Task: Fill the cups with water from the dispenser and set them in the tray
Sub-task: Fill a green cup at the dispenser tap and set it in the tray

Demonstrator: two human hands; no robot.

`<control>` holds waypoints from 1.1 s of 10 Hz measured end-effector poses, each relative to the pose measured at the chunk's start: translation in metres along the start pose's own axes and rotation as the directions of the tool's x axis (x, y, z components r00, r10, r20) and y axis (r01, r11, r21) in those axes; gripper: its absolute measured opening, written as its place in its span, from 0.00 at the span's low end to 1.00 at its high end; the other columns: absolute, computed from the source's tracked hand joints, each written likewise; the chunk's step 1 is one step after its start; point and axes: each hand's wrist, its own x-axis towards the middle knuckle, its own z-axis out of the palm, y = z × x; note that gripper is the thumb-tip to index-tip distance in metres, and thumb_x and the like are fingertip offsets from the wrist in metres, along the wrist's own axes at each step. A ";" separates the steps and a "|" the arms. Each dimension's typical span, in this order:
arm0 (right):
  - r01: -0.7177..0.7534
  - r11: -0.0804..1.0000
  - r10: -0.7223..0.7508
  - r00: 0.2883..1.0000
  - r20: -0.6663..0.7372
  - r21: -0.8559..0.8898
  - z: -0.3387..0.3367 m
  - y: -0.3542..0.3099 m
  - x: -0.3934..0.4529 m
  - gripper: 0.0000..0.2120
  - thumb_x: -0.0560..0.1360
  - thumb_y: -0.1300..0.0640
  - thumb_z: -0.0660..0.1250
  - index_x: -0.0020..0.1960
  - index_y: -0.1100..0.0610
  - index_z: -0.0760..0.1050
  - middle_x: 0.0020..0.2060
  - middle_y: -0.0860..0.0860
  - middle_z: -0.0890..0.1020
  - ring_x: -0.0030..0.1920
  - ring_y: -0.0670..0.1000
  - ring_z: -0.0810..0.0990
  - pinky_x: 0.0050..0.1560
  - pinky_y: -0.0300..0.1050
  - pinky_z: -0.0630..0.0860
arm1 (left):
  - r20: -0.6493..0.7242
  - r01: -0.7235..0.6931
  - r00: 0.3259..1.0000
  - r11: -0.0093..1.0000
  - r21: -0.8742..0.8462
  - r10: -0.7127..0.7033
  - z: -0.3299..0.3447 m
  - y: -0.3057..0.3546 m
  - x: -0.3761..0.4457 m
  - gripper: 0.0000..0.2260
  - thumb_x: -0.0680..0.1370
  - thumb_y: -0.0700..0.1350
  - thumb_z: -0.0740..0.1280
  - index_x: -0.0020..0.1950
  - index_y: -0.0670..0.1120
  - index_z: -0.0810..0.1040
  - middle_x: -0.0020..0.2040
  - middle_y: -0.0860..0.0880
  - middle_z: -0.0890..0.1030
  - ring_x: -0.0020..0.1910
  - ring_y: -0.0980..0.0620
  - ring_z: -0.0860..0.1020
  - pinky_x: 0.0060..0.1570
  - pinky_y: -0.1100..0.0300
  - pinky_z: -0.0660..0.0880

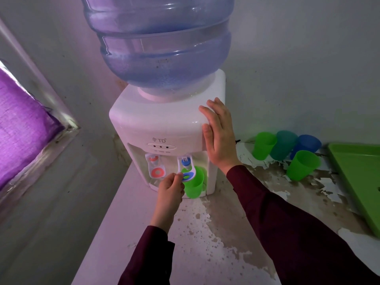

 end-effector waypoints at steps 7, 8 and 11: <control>0.000 1.000 0.000 1.000 0.006 0.001 -0.001 0.000 0.000 0.22 0.82 0.52 0.49 0.65 0.64 0.73 0.65 0.62 0.73 0.72 0.58 0.64 0.69 0.62 0.65 | 0.017 0.001 1.000 1.000 0.003 -0.001 -0.001 -0.001 0.001 0.10 0.81 0.43 0.58 0.42 0.43 0.74 0.28 0.51 0.63 0.26 0.56 0.60 0.24 0.65 0.58; 0.013 1.000 -0.013 1.000 -0.006 -0.004 0.000 0.001 -0.001 0.22 0.83 0.52 0.48 0.65 0.64 0.73 0.65 0.62 0.73 0.71 0.58 0.64 0.69 0.60 0.65 | 0.015 -0.005 1.000 1.000 0.002 0.005 -0.001 -0.001 0.002 0.11 0.81 0.42 0.58 0.41 0.43 0.74 0.28 0.51 0.62 0.26 0.55 0.60 0.24 0.66 0.57; 0.017 1.000 -0.017 1.000 -0.013 0.002 0.001 0.002 -0.001 0.22 0.83 0.52 0.49 0.64 0.64 0.73 0.64 0.62 0.73 0.71 0.58 0.64 0.70 0.58 0.65 | 0.012 -0.005 1.000 1.000 0.018 0.005 -0.003 -0.004 0.005 0.11 0.81 0.42 0.58 0.40 0.43 0.74 0.26 0.53 0.63 0.25 0.56 0.60 0.23 0.66 0.57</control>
